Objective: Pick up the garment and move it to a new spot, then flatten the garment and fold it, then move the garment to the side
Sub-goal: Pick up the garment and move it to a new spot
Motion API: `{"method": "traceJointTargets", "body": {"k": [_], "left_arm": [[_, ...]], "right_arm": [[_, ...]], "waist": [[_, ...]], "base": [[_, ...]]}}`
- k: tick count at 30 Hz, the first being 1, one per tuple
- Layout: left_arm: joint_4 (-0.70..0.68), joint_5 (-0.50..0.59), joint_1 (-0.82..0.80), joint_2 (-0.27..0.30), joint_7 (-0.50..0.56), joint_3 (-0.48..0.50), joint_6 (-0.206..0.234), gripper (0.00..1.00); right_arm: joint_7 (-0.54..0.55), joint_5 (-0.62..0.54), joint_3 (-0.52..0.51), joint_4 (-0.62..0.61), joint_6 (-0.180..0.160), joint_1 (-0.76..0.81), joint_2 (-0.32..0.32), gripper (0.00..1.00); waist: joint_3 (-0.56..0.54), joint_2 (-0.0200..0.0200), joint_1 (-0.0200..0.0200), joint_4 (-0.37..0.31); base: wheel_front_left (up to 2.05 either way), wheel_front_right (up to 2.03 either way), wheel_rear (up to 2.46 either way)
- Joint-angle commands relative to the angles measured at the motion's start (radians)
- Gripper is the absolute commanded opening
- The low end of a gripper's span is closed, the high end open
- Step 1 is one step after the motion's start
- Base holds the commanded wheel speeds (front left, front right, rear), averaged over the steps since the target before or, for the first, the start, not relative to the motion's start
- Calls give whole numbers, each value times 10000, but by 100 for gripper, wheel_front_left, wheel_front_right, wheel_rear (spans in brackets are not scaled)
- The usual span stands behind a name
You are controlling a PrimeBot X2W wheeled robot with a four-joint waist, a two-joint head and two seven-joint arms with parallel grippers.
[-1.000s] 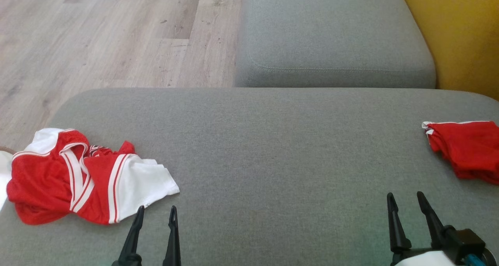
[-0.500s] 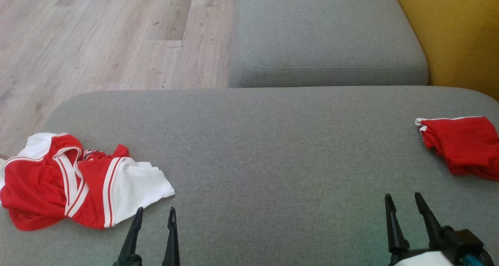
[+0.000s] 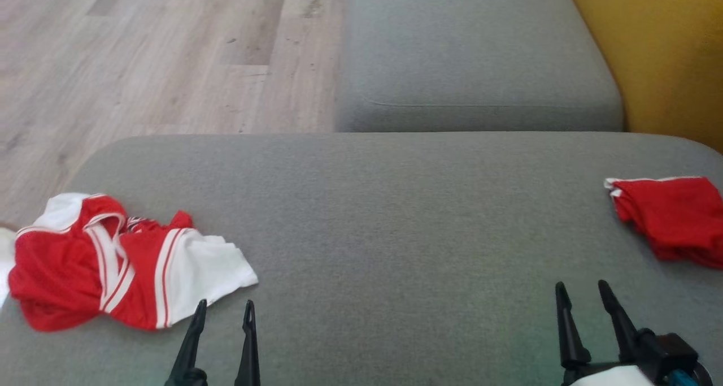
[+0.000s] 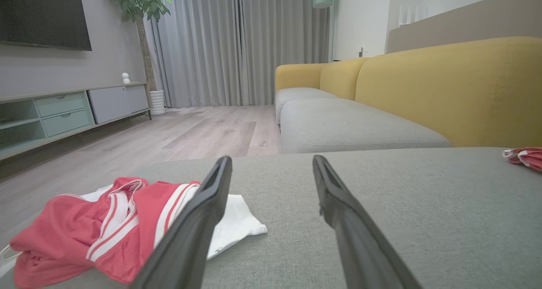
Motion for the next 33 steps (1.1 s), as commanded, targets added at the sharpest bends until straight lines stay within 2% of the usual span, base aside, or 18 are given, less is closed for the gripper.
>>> {"method": "traceJointTargets", "body": {"k": [1, 5, 12, 16, 28, 33], "left_arm": [[-353, 84, -397, -67, -51, 345, 68, 100], [-397, 173, -466, -36, -51, 400, 31, 100], [-544, 224, -498, -8, -51, 535, 14, 100], [-799, 269, -435, 21, -51, 717, 169, 100], [-1664, -364, -423, -56, -51, 1467, 1007, 100], [-1659, -495, -834, -63, -51, 1818, 941, 100]], "right_arm": [[-110, 66, 279, -287, 65, -300, -76, 100], [-110, 164, 377, -337, 65, -288, -76, 100], [-110, 422, 586, -422, 65, -362, -76, 100], [-110, 461, 760, -446, 65, -491, -76, 100], [-110, -184, 1363, -11, 65, -1620, -76, 100], [-110, -479, 1298, 134, 65, -1658, -76, 100]], "waist": [[-3, -1, 0, 187], [33, -1, 0, 829], [208, -1, 0, 2347], [424, -1, 0, 3074], [1547, -1, 0, 4024], [1837, -1, 0, 4224]], "base": [[0, 0, 0], [0, 0, 0], [0, 0, 0], [0, 0, 0], [0, 0, 0], [0, 0, 0]]}}
